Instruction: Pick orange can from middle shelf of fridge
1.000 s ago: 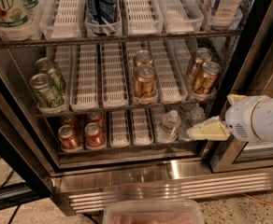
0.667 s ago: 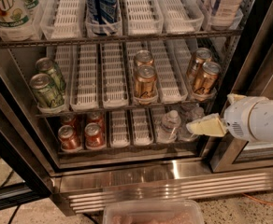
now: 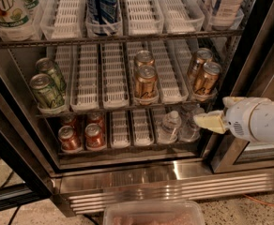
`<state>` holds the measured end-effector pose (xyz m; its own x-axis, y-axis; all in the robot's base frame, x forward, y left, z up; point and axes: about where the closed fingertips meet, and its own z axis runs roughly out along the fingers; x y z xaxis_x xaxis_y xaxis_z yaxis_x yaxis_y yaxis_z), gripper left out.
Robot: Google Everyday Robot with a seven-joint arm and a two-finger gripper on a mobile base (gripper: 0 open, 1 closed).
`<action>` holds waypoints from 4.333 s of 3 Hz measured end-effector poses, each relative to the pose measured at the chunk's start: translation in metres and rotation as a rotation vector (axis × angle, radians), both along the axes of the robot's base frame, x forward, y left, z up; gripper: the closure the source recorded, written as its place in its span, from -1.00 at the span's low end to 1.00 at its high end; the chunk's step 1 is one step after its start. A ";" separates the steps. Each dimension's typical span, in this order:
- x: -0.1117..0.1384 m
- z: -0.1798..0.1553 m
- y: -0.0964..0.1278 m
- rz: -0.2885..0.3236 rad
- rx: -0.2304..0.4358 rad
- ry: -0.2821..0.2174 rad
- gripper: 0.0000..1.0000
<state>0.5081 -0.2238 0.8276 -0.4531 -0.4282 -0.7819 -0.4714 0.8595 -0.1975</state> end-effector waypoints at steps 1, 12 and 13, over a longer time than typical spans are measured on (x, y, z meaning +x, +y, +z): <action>0.002 0.001 0.005 0.002 0.031 -0.032 -0.68; 0.045 -0.008 0.036 -0.151 0.226 -0.531 -0.56; 0.055 -0.010 0.030 -0.206 0.207 -0.561 -0.54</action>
Offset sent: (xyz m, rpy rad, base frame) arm 0.0233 0.0170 -0.0108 0.1884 -0.2996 -0.0401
